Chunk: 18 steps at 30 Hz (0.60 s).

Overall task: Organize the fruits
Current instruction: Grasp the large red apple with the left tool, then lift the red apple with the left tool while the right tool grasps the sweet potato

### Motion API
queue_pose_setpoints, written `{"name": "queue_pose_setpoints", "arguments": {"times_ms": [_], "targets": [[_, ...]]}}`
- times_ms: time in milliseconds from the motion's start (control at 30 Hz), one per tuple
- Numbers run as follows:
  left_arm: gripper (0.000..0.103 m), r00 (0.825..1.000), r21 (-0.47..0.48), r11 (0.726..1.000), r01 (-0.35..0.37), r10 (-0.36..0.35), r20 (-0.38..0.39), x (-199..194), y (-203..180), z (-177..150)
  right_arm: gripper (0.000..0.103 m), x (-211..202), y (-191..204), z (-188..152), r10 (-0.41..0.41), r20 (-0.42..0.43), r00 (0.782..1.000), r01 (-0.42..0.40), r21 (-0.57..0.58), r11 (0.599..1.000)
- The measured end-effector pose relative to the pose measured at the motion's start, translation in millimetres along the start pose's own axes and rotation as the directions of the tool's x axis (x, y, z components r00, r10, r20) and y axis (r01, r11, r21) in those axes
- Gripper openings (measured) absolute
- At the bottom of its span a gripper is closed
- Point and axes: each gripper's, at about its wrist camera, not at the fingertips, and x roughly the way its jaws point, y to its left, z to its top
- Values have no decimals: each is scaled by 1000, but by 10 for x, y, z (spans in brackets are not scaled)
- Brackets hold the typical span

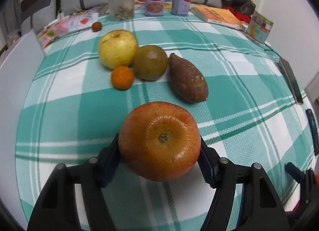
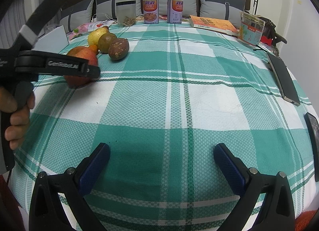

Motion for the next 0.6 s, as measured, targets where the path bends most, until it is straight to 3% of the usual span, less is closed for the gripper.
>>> {"name": "queue_pose_setpoints", "arguments": {"times_ms": [333,600], "targets": [[71,997,-67,995,-67,69,23,-618,582,-421,103,-1,-2,-1,0,0,1000,0,0,1000],[73,992,-149,981,-123,126,9,-479,922,-822,103,-1,-4,-2,1,0,1000,-1,0,1000]]}}
